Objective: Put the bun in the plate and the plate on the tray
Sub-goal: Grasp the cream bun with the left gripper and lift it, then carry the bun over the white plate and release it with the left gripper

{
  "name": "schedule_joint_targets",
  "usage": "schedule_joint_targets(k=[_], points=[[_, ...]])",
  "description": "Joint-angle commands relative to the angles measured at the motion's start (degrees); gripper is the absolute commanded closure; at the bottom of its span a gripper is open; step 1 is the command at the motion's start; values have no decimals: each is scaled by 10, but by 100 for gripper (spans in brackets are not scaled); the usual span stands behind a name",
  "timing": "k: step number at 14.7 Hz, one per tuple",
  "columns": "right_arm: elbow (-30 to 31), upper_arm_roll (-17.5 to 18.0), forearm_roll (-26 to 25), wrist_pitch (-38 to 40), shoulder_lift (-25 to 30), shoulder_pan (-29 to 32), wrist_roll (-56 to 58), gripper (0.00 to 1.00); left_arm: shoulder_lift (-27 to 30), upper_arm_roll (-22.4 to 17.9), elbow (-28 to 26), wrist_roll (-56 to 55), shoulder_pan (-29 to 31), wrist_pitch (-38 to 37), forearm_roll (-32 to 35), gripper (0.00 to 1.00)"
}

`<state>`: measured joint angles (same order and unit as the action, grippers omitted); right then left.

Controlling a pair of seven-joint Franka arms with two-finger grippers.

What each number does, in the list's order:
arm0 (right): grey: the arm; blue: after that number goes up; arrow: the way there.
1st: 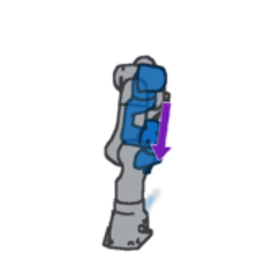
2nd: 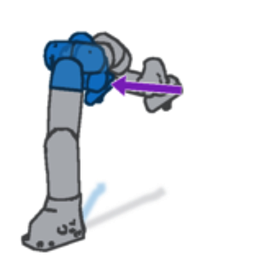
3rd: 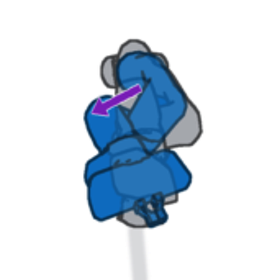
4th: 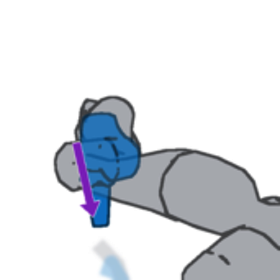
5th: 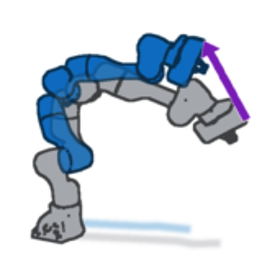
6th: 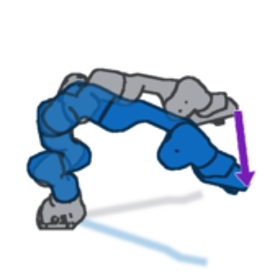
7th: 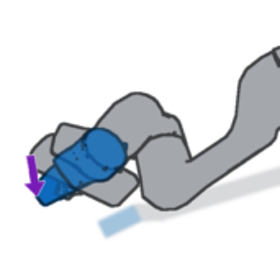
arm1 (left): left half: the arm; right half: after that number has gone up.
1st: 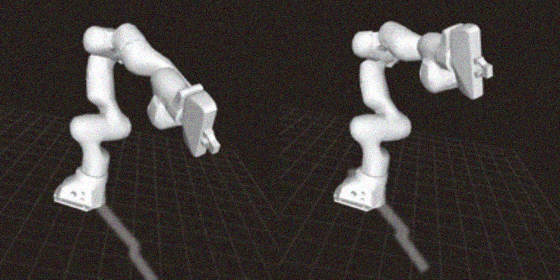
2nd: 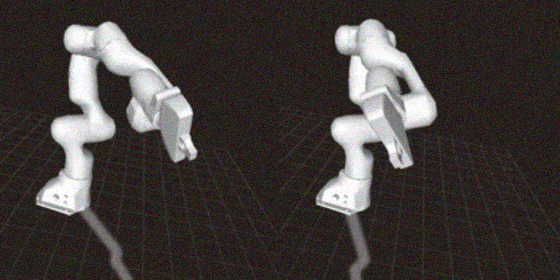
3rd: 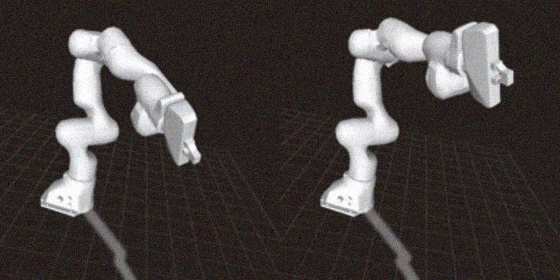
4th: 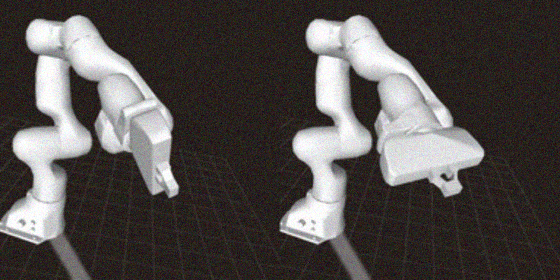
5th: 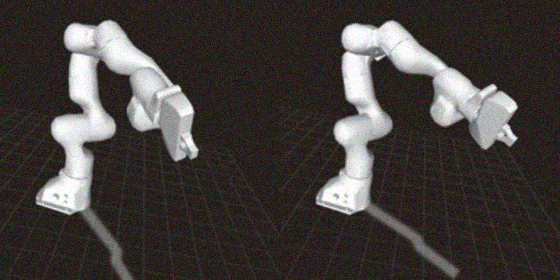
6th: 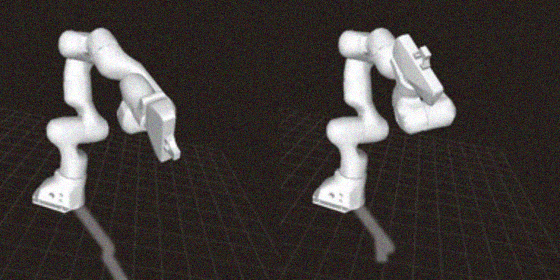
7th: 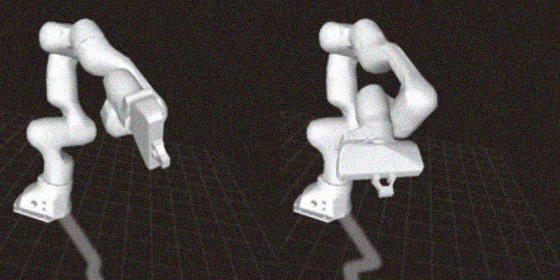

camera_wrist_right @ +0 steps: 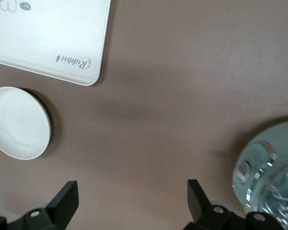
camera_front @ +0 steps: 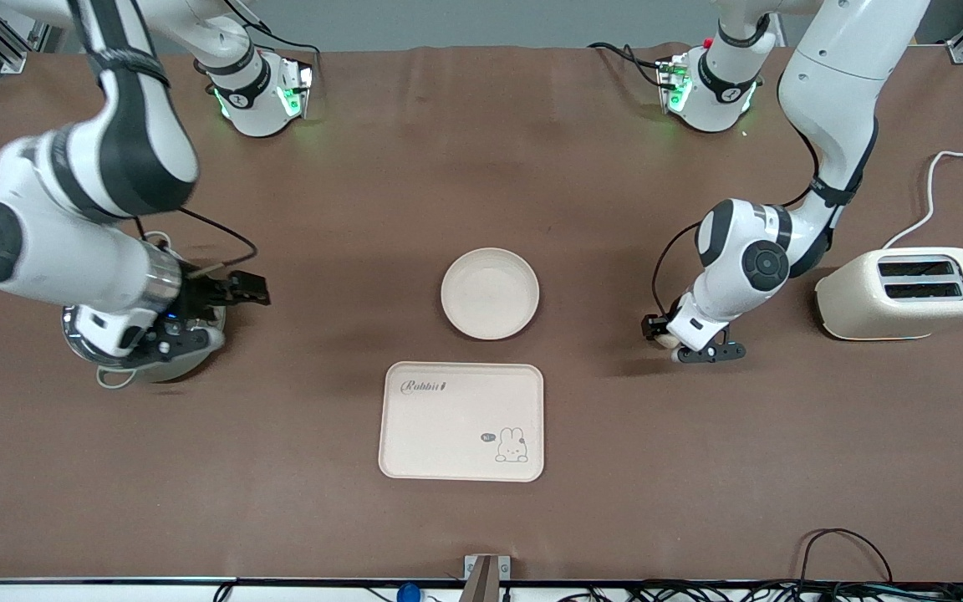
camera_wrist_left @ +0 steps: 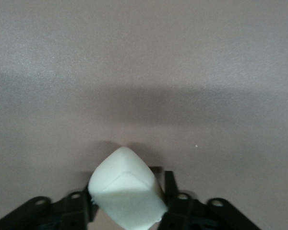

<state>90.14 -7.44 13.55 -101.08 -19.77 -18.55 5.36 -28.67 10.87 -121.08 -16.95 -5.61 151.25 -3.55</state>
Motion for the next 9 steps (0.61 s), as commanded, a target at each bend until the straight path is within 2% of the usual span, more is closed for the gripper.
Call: schedule_joint_targets(k=[1, 3, 6, 7, 9], points=[[1, -7, 11, -17, -29, -15, 0, 0, 14, 3, -2, -9, -5, 4, -2, 98], [2, -6, 12, -30, -41, -20, 0, 0, 33, 23, 14, -73, -13, -27, -2, 100], [5, -6, 12, -32, -42, -30, -1, 0, 41, 54, 92, -191, -48, -161, -2, 99], [6, -6, 13, -32, -42, -31, -1, 0, 37, 61, 111, -234, -69, -170, -2, 99], [6, -6, 13, -32, -42, -31, -1, 0, -6, 67, 163, -327, -127, -170, -7, 99]])
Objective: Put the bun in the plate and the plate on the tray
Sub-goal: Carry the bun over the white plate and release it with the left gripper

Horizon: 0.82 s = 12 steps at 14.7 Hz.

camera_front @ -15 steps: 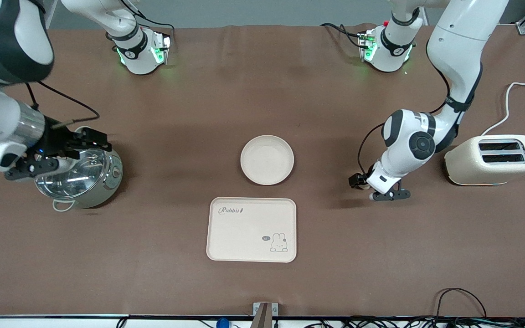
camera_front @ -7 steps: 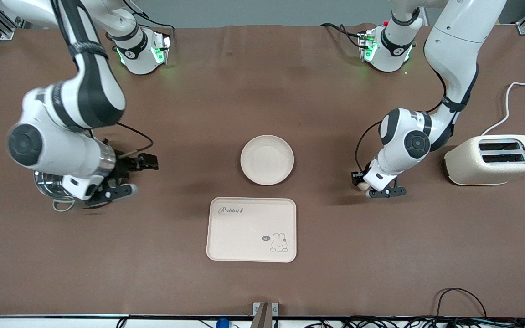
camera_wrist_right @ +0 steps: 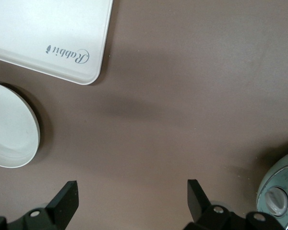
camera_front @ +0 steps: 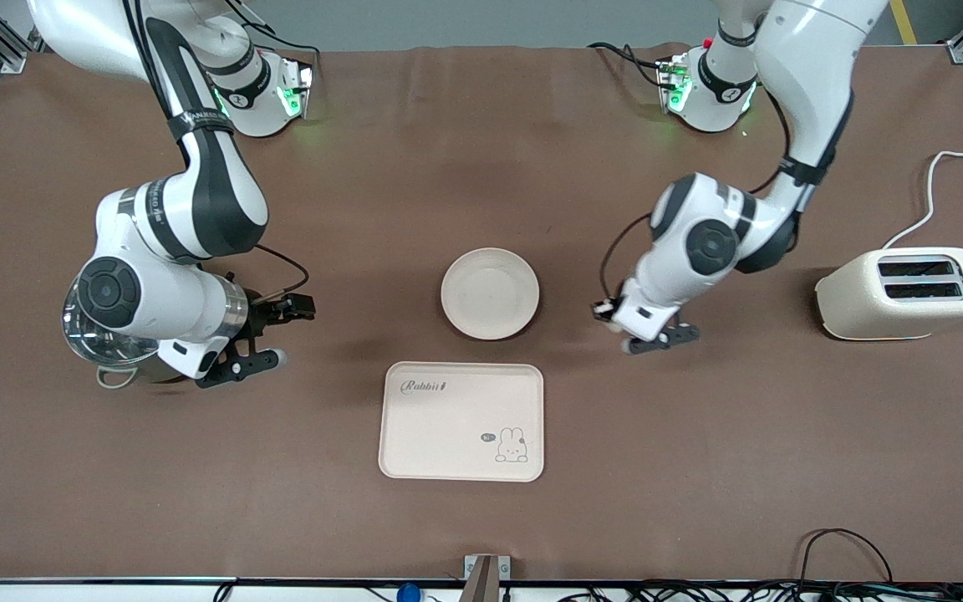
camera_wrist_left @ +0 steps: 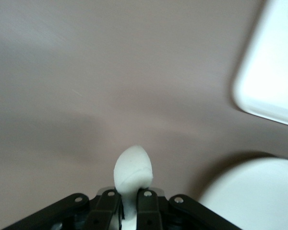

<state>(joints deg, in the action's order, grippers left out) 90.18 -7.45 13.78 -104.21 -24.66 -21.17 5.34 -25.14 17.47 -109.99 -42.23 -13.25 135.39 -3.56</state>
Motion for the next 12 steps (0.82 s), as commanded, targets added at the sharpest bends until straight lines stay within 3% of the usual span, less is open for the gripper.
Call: schedule_joint_targets(k=[1, 4, 5, 6, 7, 8, 12], points=[[4, -5, 11, -2, 7, -5, -1, 0, -71, 1, 84, -112, -84, -4, -7, 99], [5, -2, 12, -36, -6, -7, -2, 0, -154, -1, 162, -203, -146, 48, -4, 91], [4, 2, 12, -46, -13, -10, -2, 0, -169, -2, 165, -215, -153, 70, -4, 74], [4, 2, 21, -55, -20, -12, -1, 0, -174, -2, 160, -216, -153, 82, -1, 51], [5, 2, 43, -57, -28, -12, -1, 0, -174, -4, 156, -216, -153, 84, 2, 18], [5, 2, 65, -57, -36, -12, 0, 0, -172, -5, 151, -214, -154, 84, 14, 0], [5, 2, 78, -54, -41, -19, 1, 0, -166, -4, 152, -218, -151, 74, 33, 0]])
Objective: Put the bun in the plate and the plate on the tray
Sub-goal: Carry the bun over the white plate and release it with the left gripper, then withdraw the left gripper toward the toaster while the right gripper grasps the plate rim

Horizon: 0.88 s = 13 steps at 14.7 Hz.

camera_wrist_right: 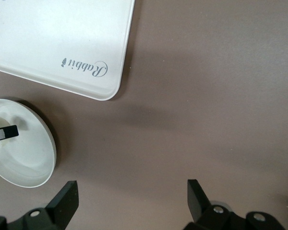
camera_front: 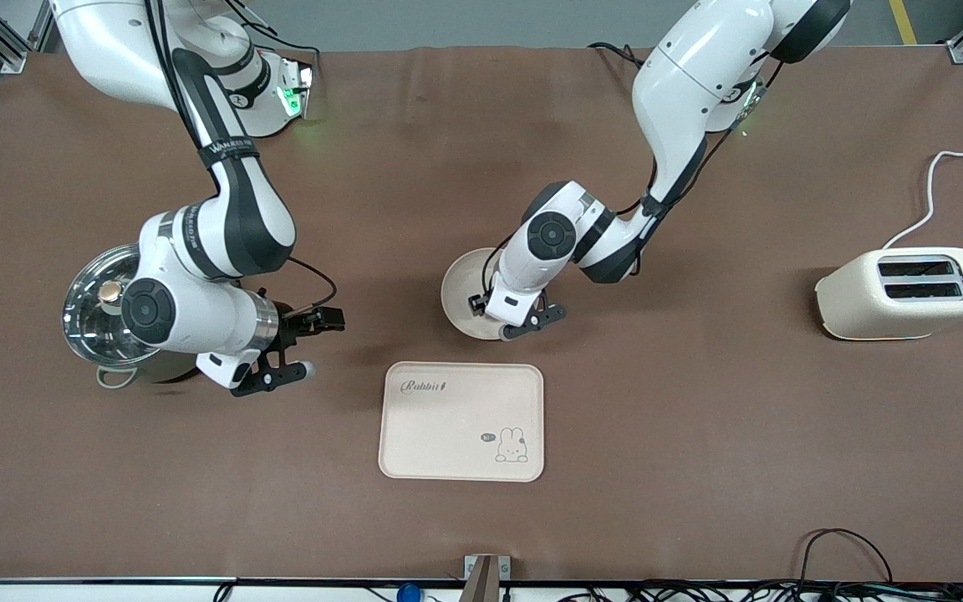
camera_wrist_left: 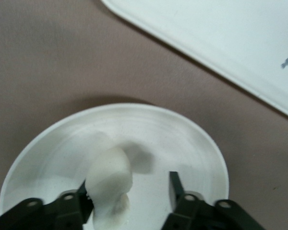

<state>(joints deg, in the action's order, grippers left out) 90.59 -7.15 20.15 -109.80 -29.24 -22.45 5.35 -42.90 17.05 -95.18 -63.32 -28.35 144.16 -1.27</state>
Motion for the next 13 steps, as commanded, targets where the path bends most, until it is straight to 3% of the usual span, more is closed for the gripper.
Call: schedule_joint_targets(k=[1, 5, 7, 10, 13], points=[[1, -1, 15, 0, 4, -10, 1, 0, 18, 0, 5, -7, 3, -28, 13, 0], [5, -1, 18, -16, -11, -39, 0, 4, 61, -1, 19, 0, 21, -151, 65, 0], [7, -1, 46, -21, -25, -63, 0, 8, 97, 0, 20, 32, 53, -197, 76, 0], [8, -1, 64, -30, -52, -102, 0, 15, 161, 4, 28, 176, 143, -281, 78, 0], [13, -1, 70, -51, -71, -136, -1, 24, 218, 7, 30, 317, 231, -317, 73, 0]])
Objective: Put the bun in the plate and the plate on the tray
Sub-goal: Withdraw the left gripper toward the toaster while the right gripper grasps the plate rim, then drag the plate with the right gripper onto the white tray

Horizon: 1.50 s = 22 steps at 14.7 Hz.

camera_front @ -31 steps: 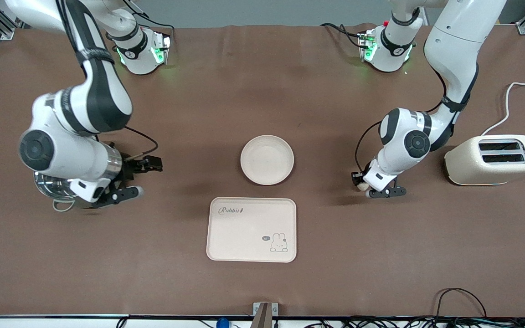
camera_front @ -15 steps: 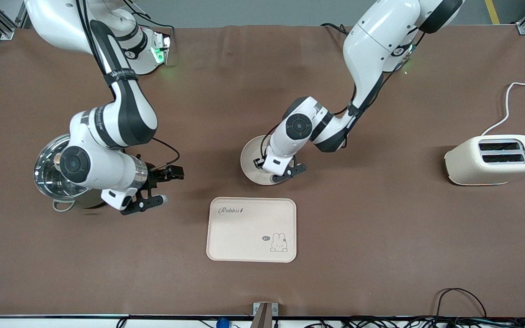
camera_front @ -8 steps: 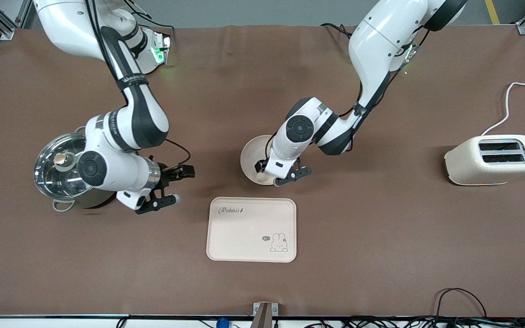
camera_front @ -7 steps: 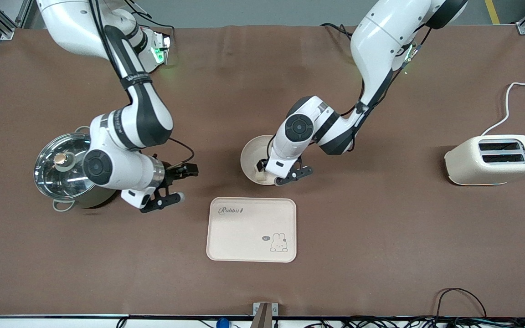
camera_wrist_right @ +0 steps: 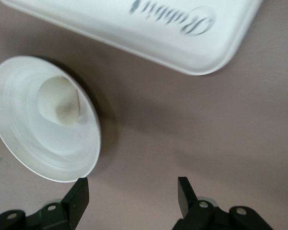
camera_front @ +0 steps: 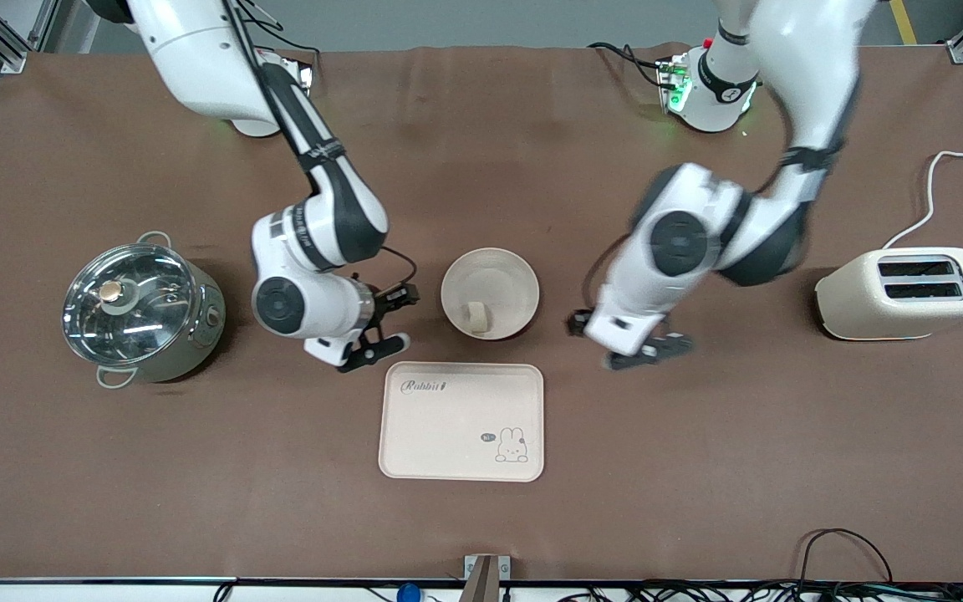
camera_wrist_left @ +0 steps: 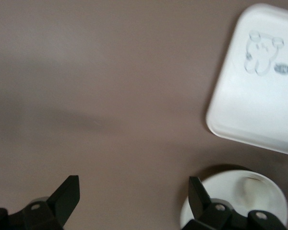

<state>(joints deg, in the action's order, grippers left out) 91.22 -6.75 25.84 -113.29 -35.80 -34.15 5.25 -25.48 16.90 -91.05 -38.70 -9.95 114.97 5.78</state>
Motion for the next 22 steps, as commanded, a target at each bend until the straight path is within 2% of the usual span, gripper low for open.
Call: schedule_joint_targets(k=[1, 3, 5, 8, 11, 12, 13, 15, 16, 18, 19, 22], points=[[11, -5, 16, -23, -9, -27, 0, 26, 59, 8, -5, 100, 65, -41, 2, 0], [13, -5, 48, -32, -15, -38, 0, 28, 84, 8, 16, 142, 103, -86, 1, 0], [17, -5, 59, -59, -30, -43, 0, 30, 105, 9, 43, 197, 133, -129, -1, 0], [21, -5, 87, -80, -40, -56, 0, 36, 152, 9, 47, 279, 177, -170, -27, 0], [21, -5, 90, -96, -52, -62, 0, 38, 188, 2, 45, 347, 204, -186, -48, 0], [21, -5, 100, -99, -54, -64, 0, 41, 204, -4, 43, 351, 200, -207, -49, 0], [21, -5, 109, -100, -56, -65, 0, 43, 218, -43, 44, 352, 177, -231, -48, 0], [21, -5, 112, -105, -60, -65, 0, 47, 246, -137, 36, 351, 89, -244, -47, 0], [21, -5, 112, -109, -63, -67, 0, 52, 260, -159, 21, 351, 66, -244, -47, 0], [20, -5, 112, -114, -67, -67, 0, 58, 278, -172, -6, 347, 43, -237, -48, 0], [20, -5, 112, -115, -68, -67, 0, 59, 276, -171, -4, 347, 42, -237, -46, 0], [20, -5, 112, -120, -69, -66, 0, 72, 259, -168, 24, 343, 45, -239, -48, 0]])
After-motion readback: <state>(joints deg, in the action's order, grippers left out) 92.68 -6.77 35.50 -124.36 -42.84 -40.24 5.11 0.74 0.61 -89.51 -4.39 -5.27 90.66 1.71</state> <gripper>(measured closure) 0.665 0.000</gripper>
